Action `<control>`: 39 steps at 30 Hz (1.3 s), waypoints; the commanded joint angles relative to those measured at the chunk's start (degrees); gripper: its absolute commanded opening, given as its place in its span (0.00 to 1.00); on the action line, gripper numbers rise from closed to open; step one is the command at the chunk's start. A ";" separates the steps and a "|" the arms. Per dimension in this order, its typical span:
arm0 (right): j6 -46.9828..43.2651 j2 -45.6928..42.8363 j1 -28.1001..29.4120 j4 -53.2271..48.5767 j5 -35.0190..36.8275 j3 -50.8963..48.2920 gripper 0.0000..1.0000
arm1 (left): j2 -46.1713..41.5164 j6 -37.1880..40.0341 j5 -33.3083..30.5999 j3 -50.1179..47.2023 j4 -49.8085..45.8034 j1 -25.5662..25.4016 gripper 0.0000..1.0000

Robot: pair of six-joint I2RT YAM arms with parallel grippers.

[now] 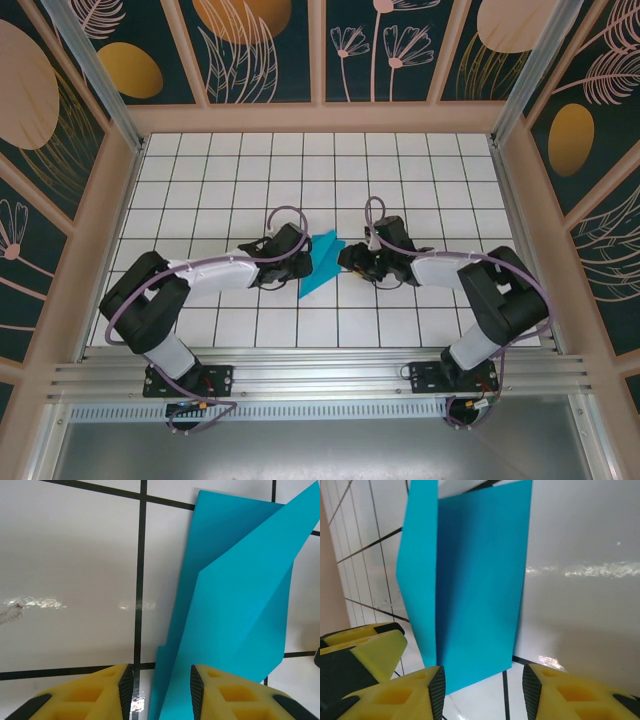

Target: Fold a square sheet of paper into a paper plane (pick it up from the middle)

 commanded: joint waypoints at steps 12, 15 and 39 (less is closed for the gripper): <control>3.58 4.32 2.29 3.93 -1.63 2.26 0.44 | 4.04 1.38 2.07 0.91 0.30 0.32 0.32; 4.03 4.94 2.31 3.32 -0.73 2.70 0.43 | 4.04 1.16 2.68 0.65 0.64 0.26 0.31; 8.93 9.51 2.55 14.33 -4.60 4.57 0.45 | 6.60 -0.98 7.23 -1.20 4.84 0.26 0.26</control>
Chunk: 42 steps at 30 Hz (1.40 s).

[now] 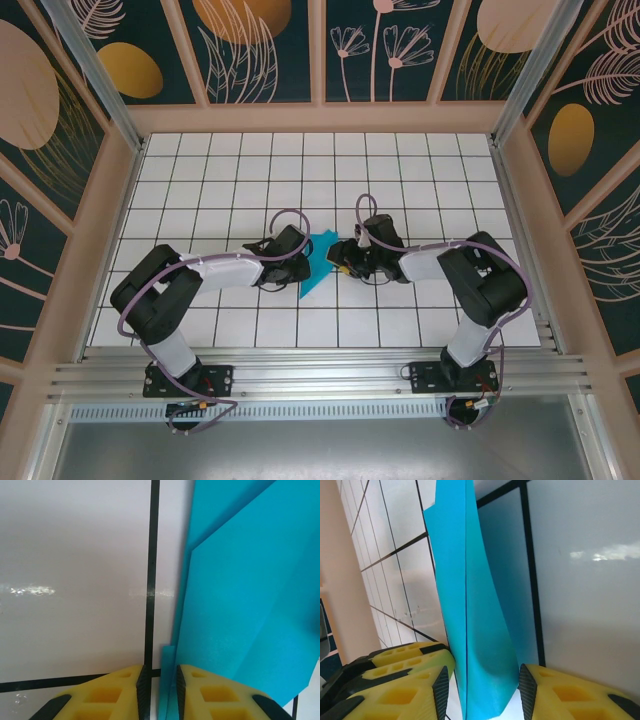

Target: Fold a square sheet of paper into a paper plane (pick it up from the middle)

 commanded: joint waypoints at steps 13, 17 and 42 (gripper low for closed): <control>-2.62 6.81 1.87 3.79 -4.35 7.50 0.47 | 2.79 -1.59 4.32 -1.64 4.08 -0.33 0.25; -4.27 8.76 2.56 3.76 -5.16 8.96 0.44 | 2.79 -1.85 4.35 -1.73 4.39 -0.33 0.25; -28.32 -1.38 4.97 -40.62 28.65 25.60 0.05 | -23.59 -11.38 -13.30 -13.08 6.04 -0.30 0.41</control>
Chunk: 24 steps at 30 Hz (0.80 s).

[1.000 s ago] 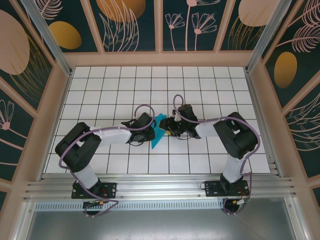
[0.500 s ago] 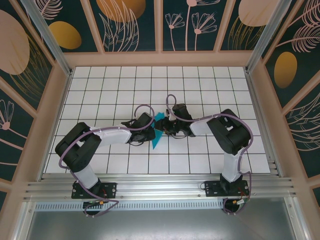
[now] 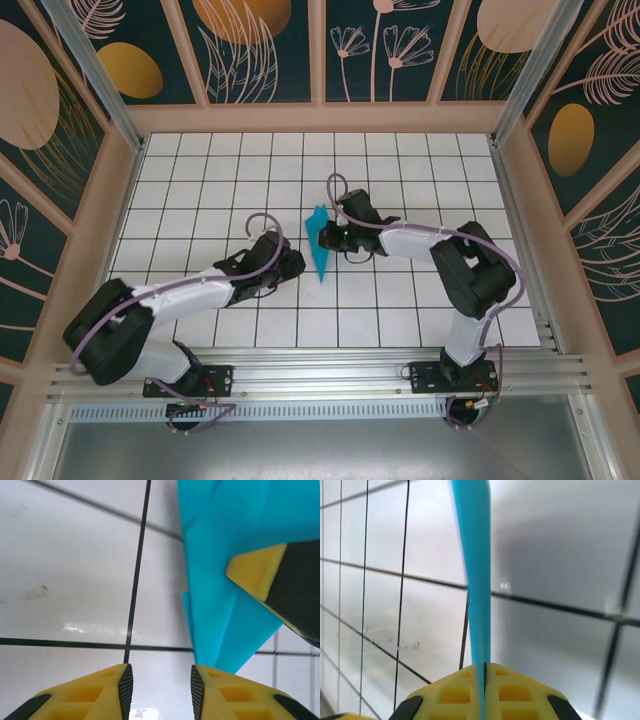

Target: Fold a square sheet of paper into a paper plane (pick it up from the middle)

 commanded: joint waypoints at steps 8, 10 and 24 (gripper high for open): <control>-7.26 2.29 8.35 -42.54 50.79 14.58 0.06 | -12.83 -7.72 -19.91 -5.76 -7.48 -0.13 0.48; -6.16 4.64 10.30 -43.07 50.86 15.42 0.07 | -14.40 -8.73 -20.93 -6.81 -7.27 -0.12 0.48; -3.94 19.80 20.33 -42.05 34.28 29.97 0.44 | -19.77 -9.82 -22.70 -9.07 -9.88 -0.13 0.51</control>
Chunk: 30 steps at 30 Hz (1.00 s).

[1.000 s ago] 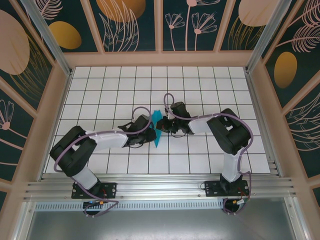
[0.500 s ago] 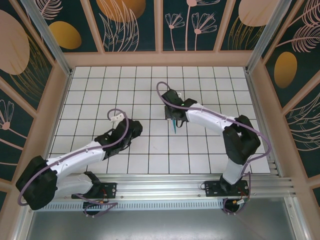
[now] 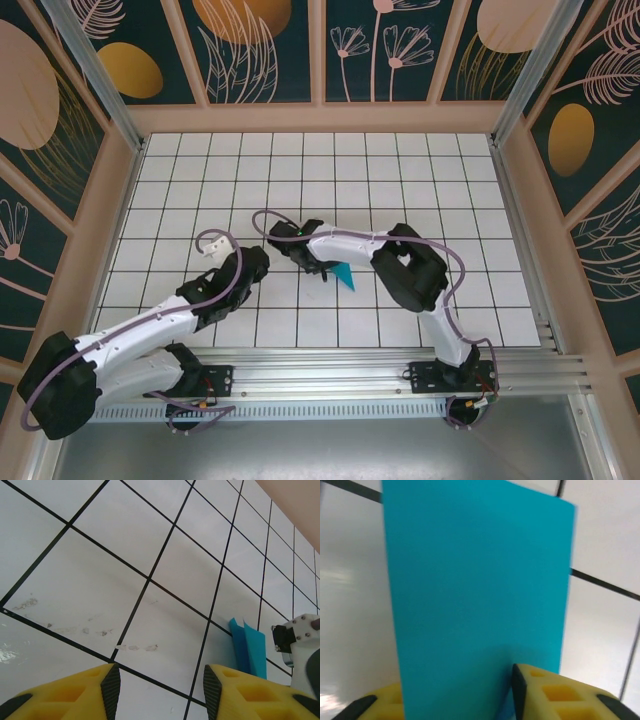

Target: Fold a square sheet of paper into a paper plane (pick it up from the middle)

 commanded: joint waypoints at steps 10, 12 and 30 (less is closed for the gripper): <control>3.38 -30.78 -7.26 34.08 -34.68 -26.70 0.75 | 2.68 2.54 4.03 0.24 3.10 -0.13 0.52; 4.59 -35.17 -11.71 40.21 -41.03 -33.70 0.59 | 4.87 3.75 6.84 0.90 5.24 -0.07 0.52; 1.03 -29.50 -26.46 52.93 -63.49 -47.11 0.03 | 28.93 4.23 28.83 10.05 16.46 -0.09 0.48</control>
